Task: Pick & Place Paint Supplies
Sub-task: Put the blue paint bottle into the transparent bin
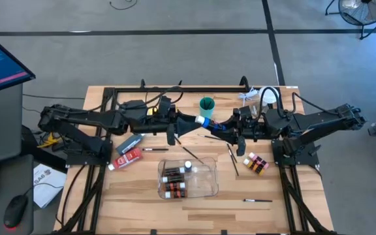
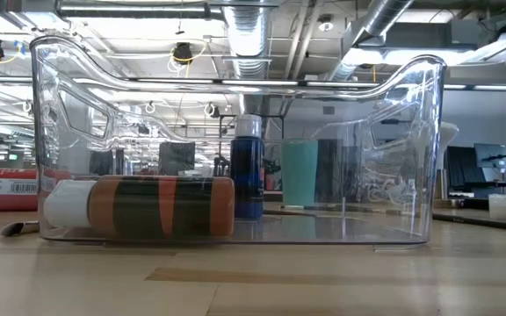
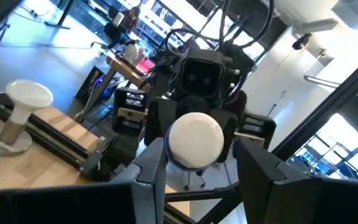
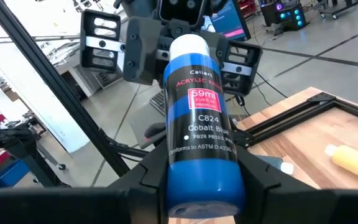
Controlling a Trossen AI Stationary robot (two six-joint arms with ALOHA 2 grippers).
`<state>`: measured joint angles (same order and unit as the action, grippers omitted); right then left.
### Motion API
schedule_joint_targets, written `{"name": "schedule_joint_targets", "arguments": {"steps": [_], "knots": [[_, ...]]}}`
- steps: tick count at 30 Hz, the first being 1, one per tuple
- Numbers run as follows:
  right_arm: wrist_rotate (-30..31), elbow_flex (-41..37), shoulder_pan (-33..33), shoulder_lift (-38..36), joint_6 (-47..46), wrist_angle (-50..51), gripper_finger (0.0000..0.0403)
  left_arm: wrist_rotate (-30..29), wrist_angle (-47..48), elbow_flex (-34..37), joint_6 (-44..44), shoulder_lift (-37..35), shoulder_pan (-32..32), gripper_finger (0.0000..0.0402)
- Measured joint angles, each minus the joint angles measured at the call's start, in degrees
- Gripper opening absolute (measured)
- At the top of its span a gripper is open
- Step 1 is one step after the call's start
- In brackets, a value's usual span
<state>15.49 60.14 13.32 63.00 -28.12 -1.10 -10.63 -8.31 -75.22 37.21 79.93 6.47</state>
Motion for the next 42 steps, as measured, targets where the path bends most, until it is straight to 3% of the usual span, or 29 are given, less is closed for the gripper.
{"name": "schedule_joint_targets", "arguments": {"steps": [18, 24, 30, 42], "knots": [[0.0, 0.0, 0.0, 0.0, -0.4, 0.7, 0.0106, 1.0, -2.7, 0.0, -0.1, 1.5, -0.5, 0.0102], [0.0, 0.0, 0.0, 0.0, -0.4, 0.7, 0.0106, 1.0, -2.8, 0.0, -0.6, 1.5, -0.5, 0.0082], [-0.1, 0.1, 0.0, 0.0, -0.4, 0.6, 0.0106, 1.9, -2.8, 0.0, -0.6, 1.5, -0.5, 0.0033], [-0.1, 0.1, 0.0, 0.0, -0.3, 0.6, 0.0107, 2.1, -2.7, 0.0, -0.6, 1.1, -0.5, 0.0033]]}}
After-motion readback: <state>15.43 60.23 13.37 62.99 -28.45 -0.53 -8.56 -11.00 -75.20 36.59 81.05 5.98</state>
